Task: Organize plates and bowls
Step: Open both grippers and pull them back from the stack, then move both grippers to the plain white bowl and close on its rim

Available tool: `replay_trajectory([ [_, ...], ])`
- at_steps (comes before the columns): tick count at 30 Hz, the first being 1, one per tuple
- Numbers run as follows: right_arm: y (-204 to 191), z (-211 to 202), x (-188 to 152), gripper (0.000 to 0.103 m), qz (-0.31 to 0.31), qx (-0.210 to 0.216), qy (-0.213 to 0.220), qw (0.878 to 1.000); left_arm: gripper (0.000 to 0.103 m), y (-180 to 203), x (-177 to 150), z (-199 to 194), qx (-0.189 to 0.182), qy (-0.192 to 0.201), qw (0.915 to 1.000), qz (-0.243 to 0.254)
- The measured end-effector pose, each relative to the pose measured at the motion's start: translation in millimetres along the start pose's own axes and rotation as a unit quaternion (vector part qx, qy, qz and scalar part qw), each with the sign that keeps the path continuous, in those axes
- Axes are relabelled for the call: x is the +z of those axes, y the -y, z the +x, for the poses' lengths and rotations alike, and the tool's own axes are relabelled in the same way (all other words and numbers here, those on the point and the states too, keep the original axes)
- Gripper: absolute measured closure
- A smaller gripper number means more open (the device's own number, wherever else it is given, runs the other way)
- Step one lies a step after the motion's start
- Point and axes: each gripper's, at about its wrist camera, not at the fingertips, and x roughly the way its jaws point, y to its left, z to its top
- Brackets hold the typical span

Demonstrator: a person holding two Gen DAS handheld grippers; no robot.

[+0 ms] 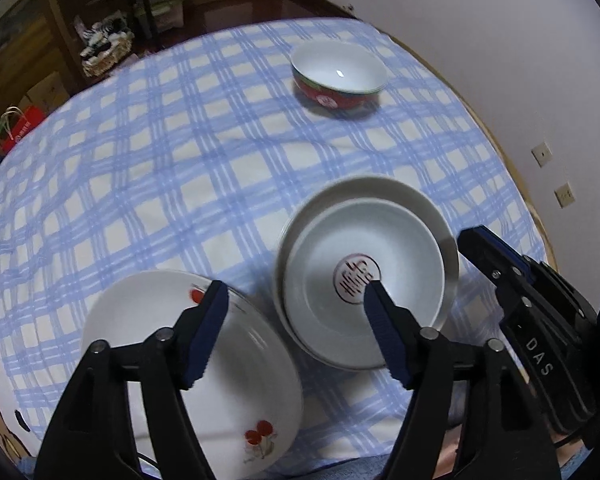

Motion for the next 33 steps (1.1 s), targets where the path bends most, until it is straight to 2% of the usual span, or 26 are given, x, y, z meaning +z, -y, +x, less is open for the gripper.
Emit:
replay_trajectory([
  [1, 1, -1, 1, 0.068, 0.003, -0.004, 0.003, 1.000, 0.029, -2, 1, -3, 0.003, 0.006, 1.0000, -0.002],
  [3, 5, -3, 2, 0.049, 0.012, -0.009, 0.010, 1.000, 0.025, -7, 2, -7, 0.005, 0.016, 0.9998, -0.009],
  [5, 8, -5, 3, 0.040, 0.020, -0.009, 0.015, 1.000, 0.020, -12, 4, -10, 0.006, 0.025, 0.9995, -0.018],
  [9, 11, -8, 5, 0.014, 0.024, -0.017, 0.023, 0.999, 0.016, -22, 7, -16, 0.015, 0.041, 0.9987, -0.027],
  [12, 11, -10, 6, 0.009, 0.022, -0.028, 0.026, 0.999, 0.015, -26, 9, -19, 0.025, 0.051, 0.9980, -0.027],
  [15, 14, -12, 7, 0.000, 0.027, -0.034, 0.033, 0.999, 0.015, -28, 11, -22, 0.022, 0.051, 0.9982, -0.024],
  [22, 21, -20, 20, 0.000, 0.040, -0.037, 0.059, 0.997, 0.015, -31, 29, -36, -0.006, 0.062, 0.9976, -0.030],
  [25, 23, -21, 29, 0.000, 0.041, -0.039, 0.065, 0.996, 0.015, -28, 41, -45, 0.010, 0.075, 0.9970, -0.016],
  [28, 24, -23, 40, 0.000, 0.041, -0.044, 0.076, 0.995, 0.015, -29, 54, -50, 0.009, 0.080, 0.9966, -0.015],
  [33, 25, -31, 62, 0.000, 0.038, -0.058, 0.111, 0.991, 0.015, -30, 79, -54, 0.017, 0.091, 0.9957, -0.011],
])
